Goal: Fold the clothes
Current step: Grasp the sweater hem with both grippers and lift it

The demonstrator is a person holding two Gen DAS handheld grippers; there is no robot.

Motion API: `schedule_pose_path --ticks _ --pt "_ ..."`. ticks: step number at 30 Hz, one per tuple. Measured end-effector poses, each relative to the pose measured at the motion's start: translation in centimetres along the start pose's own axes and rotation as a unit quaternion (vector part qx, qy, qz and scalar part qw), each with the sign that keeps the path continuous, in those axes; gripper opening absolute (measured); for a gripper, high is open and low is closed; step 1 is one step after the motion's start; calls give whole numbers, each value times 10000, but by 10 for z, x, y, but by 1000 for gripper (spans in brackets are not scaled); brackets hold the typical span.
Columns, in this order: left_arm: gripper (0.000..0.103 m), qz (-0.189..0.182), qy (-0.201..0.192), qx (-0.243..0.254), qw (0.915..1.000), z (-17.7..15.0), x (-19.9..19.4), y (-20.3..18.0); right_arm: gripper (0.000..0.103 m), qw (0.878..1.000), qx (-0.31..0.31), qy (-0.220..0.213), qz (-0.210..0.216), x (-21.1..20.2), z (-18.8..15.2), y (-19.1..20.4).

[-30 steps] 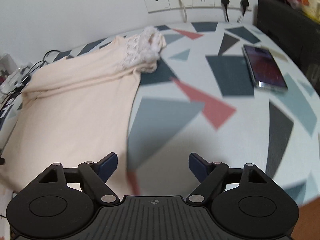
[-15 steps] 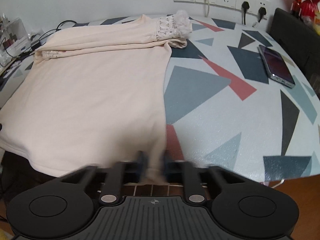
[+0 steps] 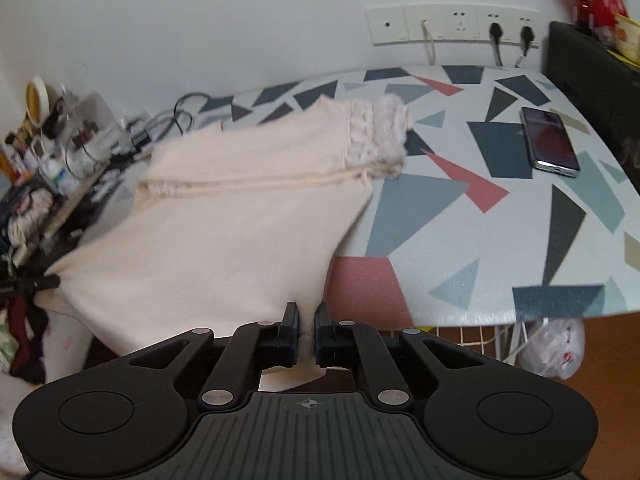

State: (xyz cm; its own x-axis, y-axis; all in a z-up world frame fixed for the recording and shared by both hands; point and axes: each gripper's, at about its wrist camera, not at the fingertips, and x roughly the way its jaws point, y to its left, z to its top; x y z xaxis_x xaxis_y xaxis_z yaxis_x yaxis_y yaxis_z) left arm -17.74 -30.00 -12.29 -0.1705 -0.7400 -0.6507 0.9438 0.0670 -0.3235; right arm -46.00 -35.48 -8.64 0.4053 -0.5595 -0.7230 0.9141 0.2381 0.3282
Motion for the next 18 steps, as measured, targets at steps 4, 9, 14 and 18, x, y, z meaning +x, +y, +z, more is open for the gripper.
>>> schedule_pose_path --ticks 4,9,14,18 --pt "7 -134 -511 102 9985 34 -3 -8 7 9984 251 -501 21 -10 21 6" --pt "7 -160 -1017 356 9940 98 21 -24 7 9913 436 -1243 12 -2 83 7" --pt "7 12 -1183 381 9922 153 58 -34 7 9859 473 -1598 -153 26 146 -1" --pt "7 128 -940 310 9950 185 102 -31 6 9854 530 -1589 -311 67 189 -16"
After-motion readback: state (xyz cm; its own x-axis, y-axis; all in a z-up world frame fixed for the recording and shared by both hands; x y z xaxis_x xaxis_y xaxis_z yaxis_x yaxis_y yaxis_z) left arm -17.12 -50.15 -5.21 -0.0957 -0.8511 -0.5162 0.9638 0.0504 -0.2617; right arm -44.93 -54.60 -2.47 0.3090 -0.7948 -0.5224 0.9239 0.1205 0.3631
